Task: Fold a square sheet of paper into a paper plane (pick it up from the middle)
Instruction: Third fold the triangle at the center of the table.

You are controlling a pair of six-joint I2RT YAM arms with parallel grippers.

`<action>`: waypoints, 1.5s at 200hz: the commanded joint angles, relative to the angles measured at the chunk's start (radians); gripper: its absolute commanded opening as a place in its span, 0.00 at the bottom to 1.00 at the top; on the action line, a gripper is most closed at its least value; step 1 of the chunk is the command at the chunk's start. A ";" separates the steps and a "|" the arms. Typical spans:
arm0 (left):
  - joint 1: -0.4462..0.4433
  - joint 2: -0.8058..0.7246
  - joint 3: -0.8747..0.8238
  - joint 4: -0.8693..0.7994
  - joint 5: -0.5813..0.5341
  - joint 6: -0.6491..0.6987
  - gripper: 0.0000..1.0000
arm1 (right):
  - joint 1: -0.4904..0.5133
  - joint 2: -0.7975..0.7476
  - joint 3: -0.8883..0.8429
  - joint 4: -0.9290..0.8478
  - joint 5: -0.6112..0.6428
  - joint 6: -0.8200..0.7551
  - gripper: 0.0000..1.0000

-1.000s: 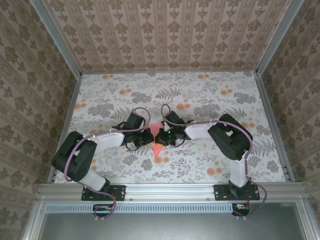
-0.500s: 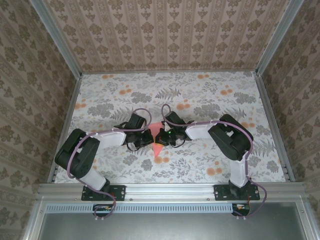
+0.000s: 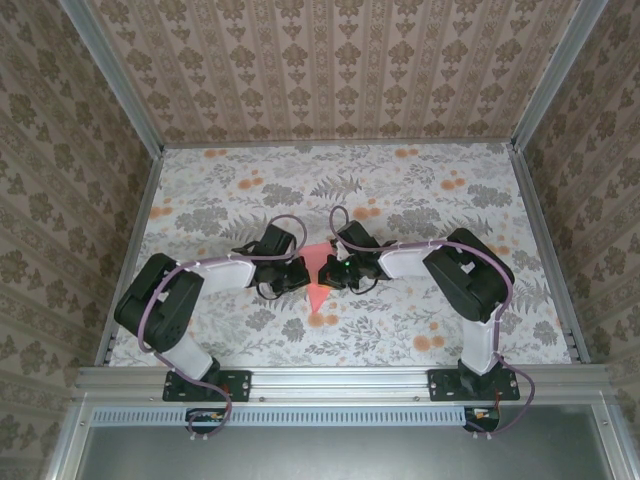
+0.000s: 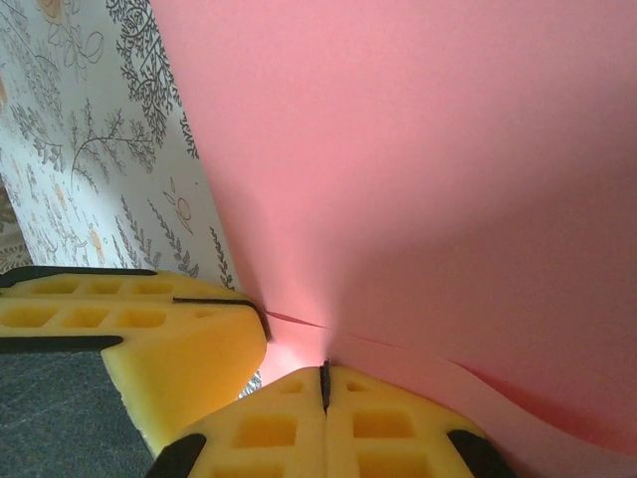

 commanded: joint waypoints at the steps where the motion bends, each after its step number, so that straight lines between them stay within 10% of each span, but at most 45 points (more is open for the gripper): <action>1: 0.000 0.050 -0.009 -0.102 -0.061 0.033 0.00 | -0.018 -0.001 -0.036 -0.045 0.053 -0.026 0.00; 104: -0.090 -0.144 0.015 -0.089 -0.036 -0.016 0.07 | -0.016 -0.009 -0.227 0.183 0.189 0.230 0.00; 300: -0.195 -0.028 -0.082 -0.024 -0.063 -0.133 0.04 | -0.018 0.003 -0.226 0.142 0.202 0.248 0.00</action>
